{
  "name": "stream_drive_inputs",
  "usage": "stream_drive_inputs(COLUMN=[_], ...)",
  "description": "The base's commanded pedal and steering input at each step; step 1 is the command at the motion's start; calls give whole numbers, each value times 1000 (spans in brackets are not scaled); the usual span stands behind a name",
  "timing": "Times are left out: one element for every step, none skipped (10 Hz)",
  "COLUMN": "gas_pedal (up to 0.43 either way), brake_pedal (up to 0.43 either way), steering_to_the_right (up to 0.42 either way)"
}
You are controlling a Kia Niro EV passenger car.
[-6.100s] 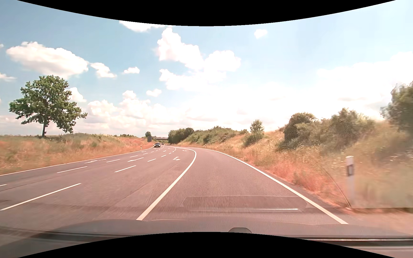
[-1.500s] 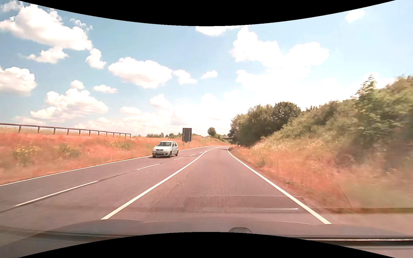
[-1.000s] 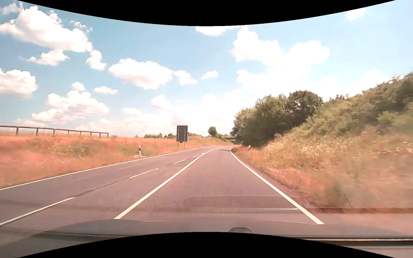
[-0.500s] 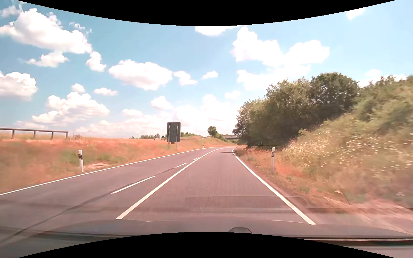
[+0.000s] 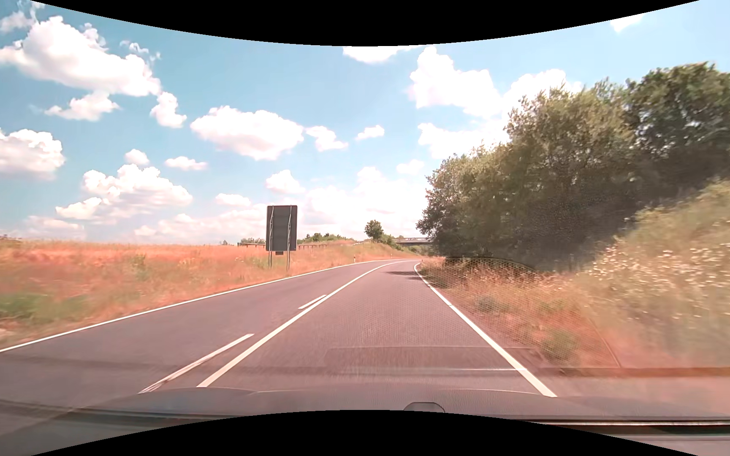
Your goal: Follow the waypoints while adhering to traffic rules and regulations
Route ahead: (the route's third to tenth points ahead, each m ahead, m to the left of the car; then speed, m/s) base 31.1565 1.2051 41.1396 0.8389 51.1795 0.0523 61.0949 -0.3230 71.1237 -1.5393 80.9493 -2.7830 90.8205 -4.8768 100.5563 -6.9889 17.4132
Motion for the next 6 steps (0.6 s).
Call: stream_drive_inputs(gas_pedal=[157, 157, 157, 157, 157, 157], brake_pedal=[0, 0, 0, 0, 0, 0], steering_to_the_right=[1, 2, 3, 3, 4, 5])
